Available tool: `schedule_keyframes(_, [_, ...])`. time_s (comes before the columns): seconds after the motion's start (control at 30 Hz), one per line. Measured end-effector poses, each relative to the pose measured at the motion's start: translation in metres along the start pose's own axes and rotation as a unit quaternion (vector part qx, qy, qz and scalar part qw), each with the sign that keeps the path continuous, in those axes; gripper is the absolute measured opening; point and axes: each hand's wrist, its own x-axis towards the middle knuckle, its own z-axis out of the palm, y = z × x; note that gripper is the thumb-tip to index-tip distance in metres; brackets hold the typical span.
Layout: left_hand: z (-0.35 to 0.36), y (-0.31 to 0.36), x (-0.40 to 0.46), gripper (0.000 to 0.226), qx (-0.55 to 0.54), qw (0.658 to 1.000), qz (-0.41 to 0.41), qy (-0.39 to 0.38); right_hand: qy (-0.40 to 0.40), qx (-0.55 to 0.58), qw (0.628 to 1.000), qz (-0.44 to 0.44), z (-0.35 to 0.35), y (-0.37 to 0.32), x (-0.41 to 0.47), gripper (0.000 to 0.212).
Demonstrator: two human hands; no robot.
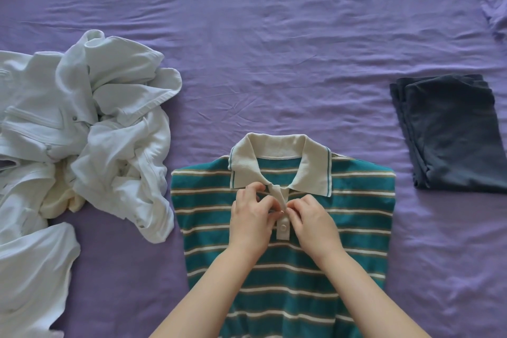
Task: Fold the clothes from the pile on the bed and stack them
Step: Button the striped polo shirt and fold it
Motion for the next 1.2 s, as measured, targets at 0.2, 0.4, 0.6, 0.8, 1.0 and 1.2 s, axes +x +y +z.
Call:
schedule_keyframes(0.2, [-0.002,-0.002,-0.004,0.03,0.056,0.997,0.053,0.014,0.117,-0.124,0.982,-0.076,-0.003,0.002,-0.011,0.021])
schedule_keyframes(0.4, [0.022,-0.024,-0.019,0.059,0.207,0.968,0.084,-0.111,0.017,-0.286,0.95,-0.121,0.012,0.033,-0.03,0.056])
schedule_keyframes(0.6, [0.023,-0.02,-0.026,0.06,0.249,0.96,0.051,-0.117,-0.013,-0.31,0.944,-0.116,0.018,0.041,-0.033,0.061])
schedule_keyframes(0.8, [0.013,-0.01,-0.126,0.07,0.22,0.946,0.169,-0.169,-0.078,-0.307,0.925,-0.21,0.032,0.054,-0.134,0.062])
schedule_keyframes(1.0, [0.009,-0.029,-0.21,0.069,0.247,0.913,0.203,-0.252,-0.14,-0.289,0.928,-0.19,0.042,0.065,-0.215,0.079])
schedule_keyframes(1.2, [0.009,-0.049,-0.219,0.057,0.275,0.884,0.269,-0.266,-0.157,-0.304,0.915,-0.216,0.039,0.075,-0.219,0.067])
